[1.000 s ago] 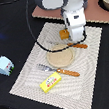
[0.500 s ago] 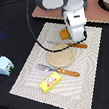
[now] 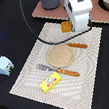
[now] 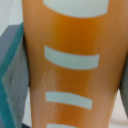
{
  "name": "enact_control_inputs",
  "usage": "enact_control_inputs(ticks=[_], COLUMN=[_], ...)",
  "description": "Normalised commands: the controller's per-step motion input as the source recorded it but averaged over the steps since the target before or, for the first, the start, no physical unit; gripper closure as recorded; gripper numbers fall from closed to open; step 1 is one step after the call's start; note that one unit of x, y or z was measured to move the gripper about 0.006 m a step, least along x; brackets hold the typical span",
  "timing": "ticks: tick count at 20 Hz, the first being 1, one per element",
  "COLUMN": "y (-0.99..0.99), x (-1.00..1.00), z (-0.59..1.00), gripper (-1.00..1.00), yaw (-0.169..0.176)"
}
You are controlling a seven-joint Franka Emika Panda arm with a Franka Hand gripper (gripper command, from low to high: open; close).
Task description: Interact with the objects in diverse but meaningful ways.
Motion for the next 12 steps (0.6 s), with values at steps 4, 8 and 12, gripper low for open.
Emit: enact_control_inputs(ticks=[4, 8, 12], y=[-0.84, -0.6, -0.53], x=[-0.07, 0.0, 0.0], z=[-0.02, -0.16, -0.35], gripper=[1.0, 1.0, 1.0], yaw=[0.0, 0.0, 0.0])
